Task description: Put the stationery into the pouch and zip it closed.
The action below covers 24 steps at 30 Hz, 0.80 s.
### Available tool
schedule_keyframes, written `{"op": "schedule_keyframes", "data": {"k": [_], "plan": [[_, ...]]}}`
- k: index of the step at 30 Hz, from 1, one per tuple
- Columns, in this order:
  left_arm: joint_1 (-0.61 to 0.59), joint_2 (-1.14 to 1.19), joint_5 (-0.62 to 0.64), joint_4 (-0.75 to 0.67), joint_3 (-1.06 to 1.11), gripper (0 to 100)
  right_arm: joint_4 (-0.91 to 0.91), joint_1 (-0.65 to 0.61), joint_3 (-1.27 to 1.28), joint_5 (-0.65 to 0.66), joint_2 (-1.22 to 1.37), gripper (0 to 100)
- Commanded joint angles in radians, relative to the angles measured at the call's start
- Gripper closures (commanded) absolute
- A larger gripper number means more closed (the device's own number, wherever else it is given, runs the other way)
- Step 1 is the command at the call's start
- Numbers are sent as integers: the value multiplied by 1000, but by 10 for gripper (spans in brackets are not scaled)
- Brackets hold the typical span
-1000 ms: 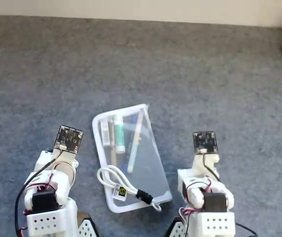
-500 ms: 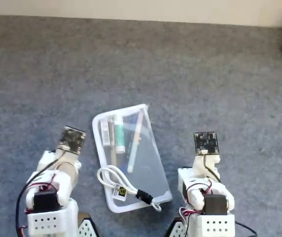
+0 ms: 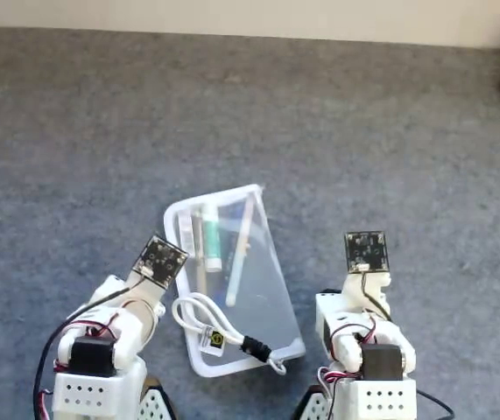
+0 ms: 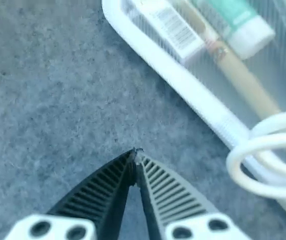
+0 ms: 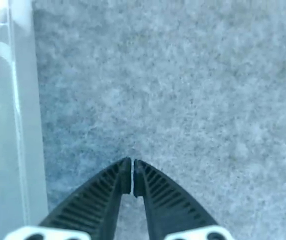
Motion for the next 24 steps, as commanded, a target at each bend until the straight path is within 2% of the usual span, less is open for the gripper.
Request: {"op": "schedule_keyframes", "data": {"k": [1, 5, 24], "plan": [[-56, -7, -8, 14, 22, 995, -18, 13, 136, -2, 4, 993], [-168, -10, -8, 14, 22, 995, -18, 13, 136, -2, 4, 993], [-171, -7, -6, 9, 22, 995, -18, 13, 137, -2, 4, 993]]}}
